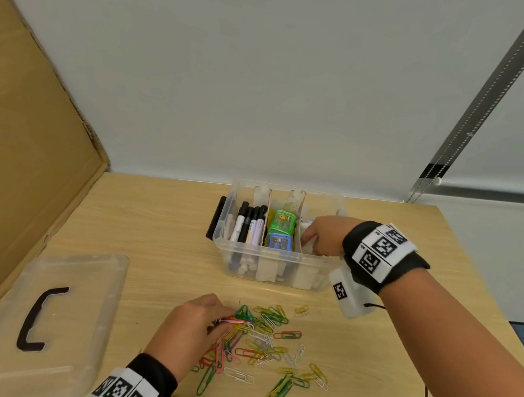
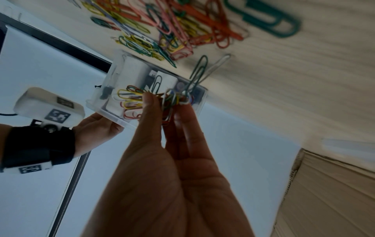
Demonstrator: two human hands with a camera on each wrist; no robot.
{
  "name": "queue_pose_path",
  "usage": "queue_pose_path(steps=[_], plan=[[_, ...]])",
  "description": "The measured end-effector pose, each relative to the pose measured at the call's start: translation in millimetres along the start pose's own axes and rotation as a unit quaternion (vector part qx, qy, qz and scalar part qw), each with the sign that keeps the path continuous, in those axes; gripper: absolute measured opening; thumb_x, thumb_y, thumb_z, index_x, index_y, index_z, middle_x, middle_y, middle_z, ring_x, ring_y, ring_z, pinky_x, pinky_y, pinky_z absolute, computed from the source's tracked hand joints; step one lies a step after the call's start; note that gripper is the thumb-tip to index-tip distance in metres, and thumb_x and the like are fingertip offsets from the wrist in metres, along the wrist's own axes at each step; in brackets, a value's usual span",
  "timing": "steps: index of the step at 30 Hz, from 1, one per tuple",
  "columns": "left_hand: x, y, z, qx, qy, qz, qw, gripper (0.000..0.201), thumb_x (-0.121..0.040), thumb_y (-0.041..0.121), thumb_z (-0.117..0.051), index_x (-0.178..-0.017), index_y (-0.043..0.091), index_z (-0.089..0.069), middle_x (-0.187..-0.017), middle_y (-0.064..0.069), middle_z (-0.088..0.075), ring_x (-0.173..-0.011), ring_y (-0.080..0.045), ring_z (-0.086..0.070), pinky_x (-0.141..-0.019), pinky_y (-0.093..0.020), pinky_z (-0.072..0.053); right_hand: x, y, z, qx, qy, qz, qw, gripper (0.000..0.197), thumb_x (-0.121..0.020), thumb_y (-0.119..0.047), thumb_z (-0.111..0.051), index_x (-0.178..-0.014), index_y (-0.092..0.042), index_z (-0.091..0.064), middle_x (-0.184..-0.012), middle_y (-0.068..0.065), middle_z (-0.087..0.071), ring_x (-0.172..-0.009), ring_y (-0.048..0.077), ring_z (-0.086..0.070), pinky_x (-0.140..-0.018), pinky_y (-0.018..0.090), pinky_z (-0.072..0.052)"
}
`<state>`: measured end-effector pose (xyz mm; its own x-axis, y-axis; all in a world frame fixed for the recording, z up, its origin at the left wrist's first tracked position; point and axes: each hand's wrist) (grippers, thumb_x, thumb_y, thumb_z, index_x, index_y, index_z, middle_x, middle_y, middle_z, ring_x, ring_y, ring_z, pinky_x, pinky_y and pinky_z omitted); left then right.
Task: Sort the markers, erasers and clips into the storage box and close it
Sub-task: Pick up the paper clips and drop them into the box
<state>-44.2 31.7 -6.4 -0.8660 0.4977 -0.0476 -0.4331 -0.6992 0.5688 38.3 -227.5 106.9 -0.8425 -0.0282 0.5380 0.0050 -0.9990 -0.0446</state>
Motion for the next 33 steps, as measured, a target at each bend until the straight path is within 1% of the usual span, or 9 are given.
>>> queue_pose_path(steps=[3,7,12,15,20,23,27,30,33], plan=[[2,1,1,0.003,0.0,-0.002,1.0,0.028,-0.084,0.032,-0.067,-0.112,0.031,-0.069,-0.088,0.026,-0.055,-0.076,0.009,-0.053,-0.071,0.0,-0.038,13,13,-15,-0.129,0.126,0.015,0.984,0.034,-0.096,-0.011,-0.047,-0.125,-0.022,-0.06,-0.133,0.002,-0.057,-0.118,0.018,-0.054,-0.098,0.028,-0.04],[-1,18,12,0.035,0.012,-0.018,0.999,0.027,-0.082,0.031,-0.069,-0.109,0.031,-0.07,-0.085,0.031,-0.055,-0.075,0.011,-0.057,-0.074,-0.006,-0.049,33,31,-69,-0.169,0.398,0.001,0.902,0.031,-0.097,-0.021,-0.045,-0.125,-0.016,-0.059,-0.129,0.003,-0.057,-0.117,0.021,-0.052,-0.096,0.03,-0.043],[-35,71,42,0.044,0.042,-0.069,0.996,0.027,-0.082,0.032,-0.065,-0.11,0.033,-0.066,-0.089,0.022,-0.06,-0.077,0.006,-0.058,-0.072,-0.008,-0.05,35,33,-116,-0.224,0.383,-0.037,0.895,0.05,-0.101,-0.034,-0.031,-0.149,-0.021,-0.027,-0.155,-0.005,-0.029,-0.136,0.015,-0.035,-0.107,0.027,-0.033],[-67,101,54,-0.009,0.07,-0.099,0.993,0.028,-0.084,0.032,-0.065,-0.111,0.026,-0.067,-0.09,0.016,-0.06,-0.074,0.006,-0.05,-0.071,-0.006,-0.04,32,32,-121,-0.252,0.411,-0.029,0.876,0.05,-0.101,-0.034,-0.031,-0.15,-0.023,-0.027,-0.155,-0.009,-0.027,-0.137,0.012,-0.034,-0.105,0.025,-0.034],[-116,138,53,-0.046,0.069,-0.099,0.992,0.029,-0.087,0.032,-0.063,-0.114,0.022,-0.068,-0.1,0.0,-0.068,-0.089,-0.013,-0.059,-0.083,-0.03,-0.049,29,31,-127,-0.245,0.444,-0.021,0.862,0.049,-0.101,-0.034,-0.032,-0.149,-0.023,-0.03,-0.154,-0.009,-0.029,-0.137,0.009,-0.036,-0.103,0.025,-0.037],[-139,149,42,-0.031,0.074,-0.08,0.994,0.025,-0.086,0.032,-0.064,-0.109,0.023,-0.071,-0.098,0.001,-0.071,-0.087,-0.014,-0.062,-0.08,-0.029,-0.049,27,32,-129,-0.244,0.45,-0.012,0.859,0.053,-0.099,-0.041,-0.025,-0.148,-0.023,-0.031,-0.154,-0.007,-0.031,-0.134,0.011,-0.04,-0.101,0.025,-0.04],[-159,145,19,-0.065,-0.005,-0.022,0.998,0.021,-0.089,0.027,-0.062,-0.103,0.017,-0.074,-0.095,-0.003,-0.072,-0.086,-0.019,-0.064,-0.08,-0.031,-0.051,25,32,-130,-0.237,0.454,-0.011,0.859,0.063,-0.093,-0.047,-0.015,-0.146,-0.021,-0.036,-0.154,-0.008,-0.031,-0.131,0.011,-0.044,-0.097,0.027,-0.046],[-173,142,1,-0.15,-0.067,0.015,0.986,0.017,-0.09,0.018,-0.059,-0.094,0.01,-0.073,-0.086,-0.01,-0.071,-0.081,-0.025,-0.067,-0.076,-0.033,-0.053,25,32,-130,-0.24,0.458,-0.009,0.856,0.062,-0.094,-0.047,-0.014,-0.146,-0.021,-0.037,-0.154,-0.008,-0.032,-0.132,0.01,-0.043,-0.1,0.027,-0.045],[-187,143,-11,-0.207,-0.116,0.028,0.971,0.015,-0.09,0.014,-0.057,-0.096,0.009,-0.069,-0.091,-0.01,-0.07,-0.087,-0.027,-0.067,-0.077,-0.032,-0.052,24,32,-131,-0.244,0.456,-0.008,0.856,0.062,-0.095,-0.048,-0.014,-0.148,-0.022,-0.033,-0.154,-0.008,-0.031,-0.134,0.009,-0.041,-0.102,0.025,-0.043]])
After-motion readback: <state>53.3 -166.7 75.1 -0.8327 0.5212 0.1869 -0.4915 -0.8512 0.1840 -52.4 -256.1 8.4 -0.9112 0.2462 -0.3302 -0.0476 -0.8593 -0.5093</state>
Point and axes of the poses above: each hand's wrist, its own x-axis away from the middle knuckle, its own z-axis out of the back of the hand, y = z × x
